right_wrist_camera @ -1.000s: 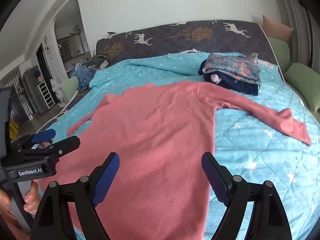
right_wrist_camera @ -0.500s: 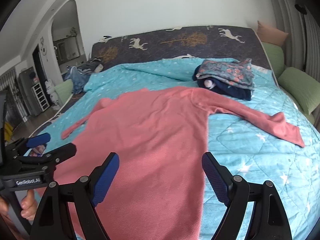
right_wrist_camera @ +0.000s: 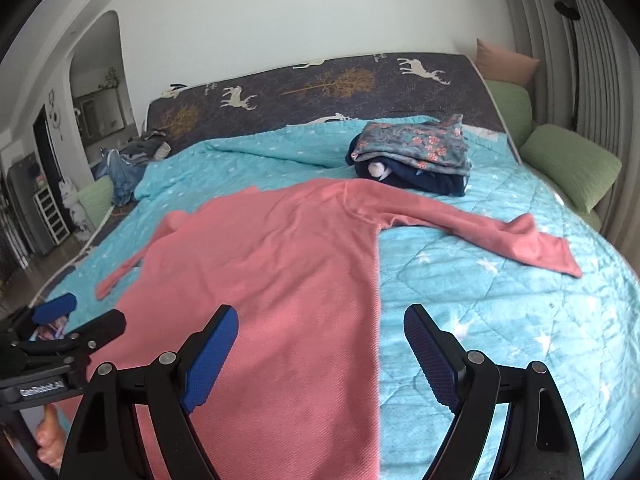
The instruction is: Fold small clothes
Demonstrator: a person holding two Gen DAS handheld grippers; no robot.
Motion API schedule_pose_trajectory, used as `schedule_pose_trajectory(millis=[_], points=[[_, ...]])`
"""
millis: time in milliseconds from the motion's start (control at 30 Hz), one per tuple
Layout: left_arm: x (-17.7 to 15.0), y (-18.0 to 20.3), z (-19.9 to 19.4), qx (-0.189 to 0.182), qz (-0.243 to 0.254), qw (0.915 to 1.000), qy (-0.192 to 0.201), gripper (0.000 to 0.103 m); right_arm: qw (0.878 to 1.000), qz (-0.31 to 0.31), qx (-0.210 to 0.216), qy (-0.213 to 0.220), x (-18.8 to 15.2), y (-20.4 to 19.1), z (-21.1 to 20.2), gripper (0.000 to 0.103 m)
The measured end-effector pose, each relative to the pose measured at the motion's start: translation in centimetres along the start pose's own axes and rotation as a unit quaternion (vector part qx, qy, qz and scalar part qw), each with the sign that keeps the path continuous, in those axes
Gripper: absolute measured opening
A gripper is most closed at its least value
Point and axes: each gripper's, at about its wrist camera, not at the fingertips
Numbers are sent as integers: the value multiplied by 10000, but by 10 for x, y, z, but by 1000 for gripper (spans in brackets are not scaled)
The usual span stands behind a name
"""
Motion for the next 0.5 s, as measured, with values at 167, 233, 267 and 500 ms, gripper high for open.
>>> schedule_pose_trajectory(millis=[167,233,267,500], points=[[-1,-1,0,-36,3,10000,31,102,9995,-185,192,-138,-2,-7,4,87],[-1,-1,1,-33,24,10000,9,102,9992,-248,254,-159,-3,-10,5,87],[-1,0,2,-20,41,10000,-12,102,9992,-268,243,-151,-3,-12,5,87],[-2,2,5,6,124,9999,-33,102,9991,-341,134,-226,-3,-14,9,87]])
Point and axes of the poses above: each gripper's, at about its wrist camera, not at the fingertips, and z roughly the way its jaws point, y to its right, x to its top, and after that the axes turned 5 degrees about -y, right-handed
